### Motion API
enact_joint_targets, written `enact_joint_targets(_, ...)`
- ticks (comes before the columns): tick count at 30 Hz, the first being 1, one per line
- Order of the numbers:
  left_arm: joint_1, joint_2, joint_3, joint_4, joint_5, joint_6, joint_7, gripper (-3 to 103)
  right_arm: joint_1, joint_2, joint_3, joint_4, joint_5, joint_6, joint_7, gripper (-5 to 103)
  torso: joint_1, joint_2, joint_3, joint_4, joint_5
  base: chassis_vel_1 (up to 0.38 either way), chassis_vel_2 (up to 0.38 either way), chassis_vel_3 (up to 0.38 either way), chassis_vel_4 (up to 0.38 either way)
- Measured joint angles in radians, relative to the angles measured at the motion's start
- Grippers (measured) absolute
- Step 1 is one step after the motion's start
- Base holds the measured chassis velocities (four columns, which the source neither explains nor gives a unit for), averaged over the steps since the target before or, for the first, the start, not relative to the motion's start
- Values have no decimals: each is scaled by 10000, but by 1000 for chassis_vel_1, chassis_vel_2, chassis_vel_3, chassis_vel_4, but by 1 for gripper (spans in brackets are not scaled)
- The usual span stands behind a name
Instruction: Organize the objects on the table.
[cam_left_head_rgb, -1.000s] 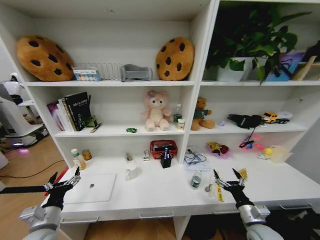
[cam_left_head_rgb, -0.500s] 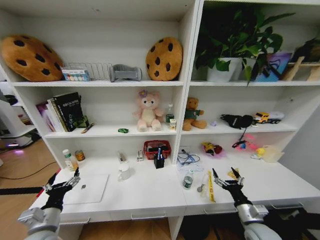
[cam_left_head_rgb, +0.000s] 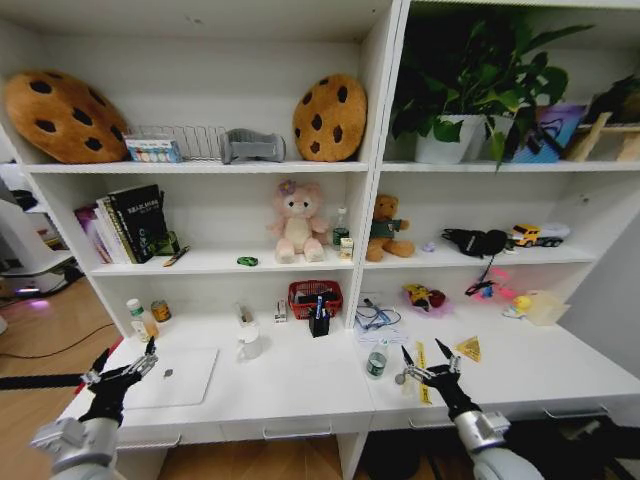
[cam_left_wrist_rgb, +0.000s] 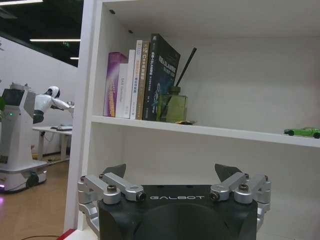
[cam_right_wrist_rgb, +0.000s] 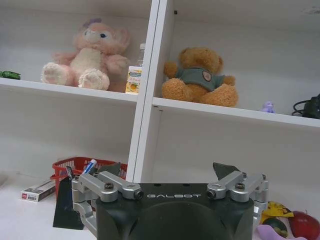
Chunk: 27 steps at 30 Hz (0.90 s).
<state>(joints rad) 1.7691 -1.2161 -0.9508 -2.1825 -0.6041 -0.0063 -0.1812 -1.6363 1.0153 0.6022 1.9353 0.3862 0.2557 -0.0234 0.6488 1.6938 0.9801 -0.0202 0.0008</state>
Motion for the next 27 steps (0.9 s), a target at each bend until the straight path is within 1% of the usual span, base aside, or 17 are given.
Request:
enact_joint_targets(5, -27, 57, 38, 48, -12, -8, 11, 100, 337, -27, -219, -251, 81, -192, 3, 100, 0, 0, 0, -1, 0, 0, 0, 0, 0)
enact_joint_targets(11, -68, 101, 93, 65, -17, -12, 16, 100, 494, -67, -368, -467, 82, -234, 6, 100, 0, 0, 0, -3, 1, 0, 0, 0, 0)
enact_joint_targets(18, -93, 119, 111, 103, -110, -6, 12, 100, 1169, -116, -962, -1017, -50, -381, -31, 100, 0, 0, 0, -1, 1, 0, 0, 0, 0)
enact_joint_targets(27, -80, 159, 36, 126, -176, -8, 18, 100, 1605, -209, -1538, -1241, -169, -474, -95, 100, 0, 0, 0, -1, 0, 0, 0, 0, 0)
